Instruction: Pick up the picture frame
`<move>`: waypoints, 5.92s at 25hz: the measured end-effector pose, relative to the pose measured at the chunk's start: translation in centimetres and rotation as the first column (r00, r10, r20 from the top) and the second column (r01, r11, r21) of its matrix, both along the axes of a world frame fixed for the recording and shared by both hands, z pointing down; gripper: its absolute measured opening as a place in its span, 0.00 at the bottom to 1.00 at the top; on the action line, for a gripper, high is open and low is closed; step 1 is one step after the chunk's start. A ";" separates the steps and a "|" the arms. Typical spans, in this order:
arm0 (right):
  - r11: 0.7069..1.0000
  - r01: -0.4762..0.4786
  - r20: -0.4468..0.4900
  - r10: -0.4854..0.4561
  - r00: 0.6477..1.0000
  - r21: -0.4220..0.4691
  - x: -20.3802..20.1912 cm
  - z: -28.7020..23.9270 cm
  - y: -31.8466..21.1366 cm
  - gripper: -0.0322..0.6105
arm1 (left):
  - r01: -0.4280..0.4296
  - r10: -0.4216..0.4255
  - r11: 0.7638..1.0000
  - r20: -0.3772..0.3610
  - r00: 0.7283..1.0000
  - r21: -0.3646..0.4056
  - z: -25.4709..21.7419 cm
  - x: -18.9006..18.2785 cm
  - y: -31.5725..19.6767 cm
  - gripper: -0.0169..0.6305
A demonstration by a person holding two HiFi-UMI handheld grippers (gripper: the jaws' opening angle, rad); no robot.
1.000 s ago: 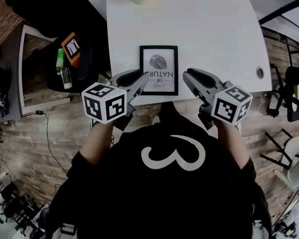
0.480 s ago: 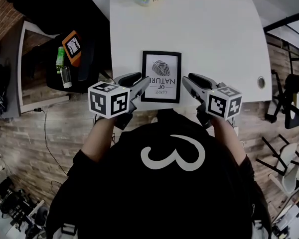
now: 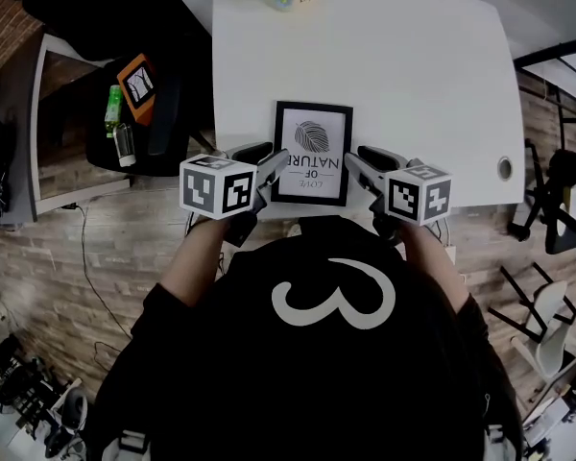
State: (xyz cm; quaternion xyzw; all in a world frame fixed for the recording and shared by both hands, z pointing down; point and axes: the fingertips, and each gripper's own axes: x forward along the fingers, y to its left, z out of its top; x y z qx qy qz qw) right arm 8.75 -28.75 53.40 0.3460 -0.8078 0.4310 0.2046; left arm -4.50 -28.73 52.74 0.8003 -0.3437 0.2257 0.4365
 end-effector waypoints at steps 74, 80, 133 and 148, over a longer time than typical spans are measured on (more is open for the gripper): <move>0.999 -0.050 -0.185 0.048 0.982 -0.006 -0.9 2.4 0.1 0.21 | 0.049 -0.042 0.999 0.229 0.973 -0.023 3.1 -0.8 -0.3 0.18; 0.998 -0.048 -0.174 0.054 0.983 0.041 -0.9 1.1 0.9 0.20 | 0.069 -0.070 0.998 0.214 0.974 0.010 2.1 -0.9 0.7 0.18; 0.764 -0.128 0.020 0.149 0.989 0.633 -1.4 -23.4 10.9 0.20 | 0.083 -0.111 0.826 0.017 0.994 0.557 -22.7 -1.8 11.0 0.18; 0.714 -0.138 0.032 0.159 0.987 0.687 -1.3 -25.9 10.2 0.20 | 0.081 -0.093 0.791 -0.011 0.996 0.607 -25.2 -1.9 10.7 0.18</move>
